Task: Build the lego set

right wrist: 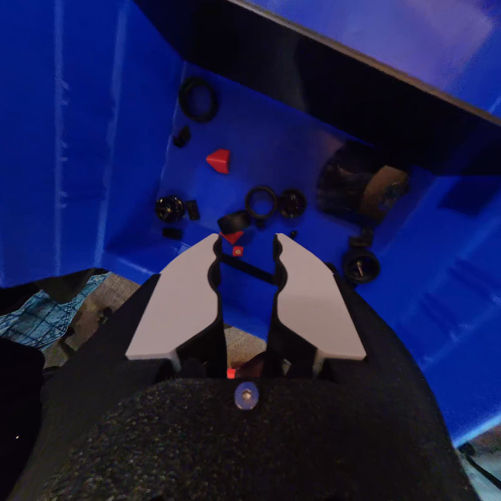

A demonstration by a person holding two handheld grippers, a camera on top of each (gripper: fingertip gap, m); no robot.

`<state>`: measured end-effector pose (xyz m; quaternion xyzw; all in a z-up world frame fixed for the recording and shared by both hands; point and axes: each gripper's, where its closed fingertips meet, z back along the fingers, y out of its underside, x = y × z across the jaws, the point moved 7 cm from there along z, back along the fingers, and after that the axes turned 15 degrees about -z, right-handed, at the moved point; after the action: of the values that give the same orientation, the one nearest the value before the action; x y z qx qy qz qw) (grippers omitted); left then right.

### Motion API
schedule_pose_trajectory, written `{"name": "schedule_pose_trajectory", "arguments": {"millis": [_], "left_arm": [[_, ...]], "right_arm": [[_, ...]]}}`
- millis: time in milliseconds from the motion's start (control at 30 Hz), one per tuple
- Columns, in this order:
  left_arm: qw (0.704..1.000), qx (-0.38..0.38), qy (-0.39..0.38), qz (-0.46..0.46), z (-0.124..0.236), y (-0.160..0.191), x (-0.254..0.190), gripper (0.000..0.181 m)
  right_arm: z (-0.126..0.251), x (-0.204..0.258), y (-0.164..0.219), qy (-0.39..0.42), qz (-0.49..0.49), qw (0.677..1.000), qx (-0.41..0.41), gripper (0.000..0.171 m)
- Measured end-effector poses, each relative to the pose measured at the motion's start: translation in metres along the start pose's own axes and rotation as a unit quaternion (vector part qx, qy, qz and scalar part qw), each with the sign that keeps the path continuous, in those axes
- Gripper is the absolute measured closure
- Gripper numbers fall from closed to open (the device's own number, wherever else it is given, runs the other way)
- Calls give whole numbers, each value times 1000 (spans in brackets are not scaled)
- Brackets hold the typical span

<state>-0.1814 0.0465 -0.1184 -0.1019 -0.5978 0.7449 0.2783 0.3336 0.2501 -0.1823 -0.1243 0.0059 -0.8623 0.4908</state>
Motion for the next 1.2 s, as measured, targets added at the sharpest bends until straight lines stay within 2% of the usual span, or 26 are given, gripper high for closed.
{"name": "schedule_pose_trajectory", "arguments": {"millis": [67,133,233,500,600,800,933,1033,1200], "left_arm": [[1000,-8,4,-1,-4,-1,1,168],[1000,-14,11,3,-7,-1,1,168],[1000,-15,16,5,-9,0,1,168],[1000,-16,5,5,2,3,3,169],[1000,-13,-1,6,5,5,4,169],[1000,-9,-4,5,8,8,5,169],[1000,-2,-12,-2,12,9,3,169],[999,-12,-27,-14,19,3,1,169],[998,10,-53,-16,27,1,2,169]], "right_arm": [[-11,4,-6,13,0,1000,15,127],[-22,7,-10,25,3,999,31,126],[-29,4,-11,59,10,997,44,135],[-23,2,-15,58,11,998,21,152],[-20,0,-16,73,13,997,16,170],[-14,-8,-18,99,7,995,9,169],[4,-7,-16,88,14,996,-14,171],[13,7,-15,43,59,997,-27,171],[-6,27,-20,-40,107,993,-8,171]]}}
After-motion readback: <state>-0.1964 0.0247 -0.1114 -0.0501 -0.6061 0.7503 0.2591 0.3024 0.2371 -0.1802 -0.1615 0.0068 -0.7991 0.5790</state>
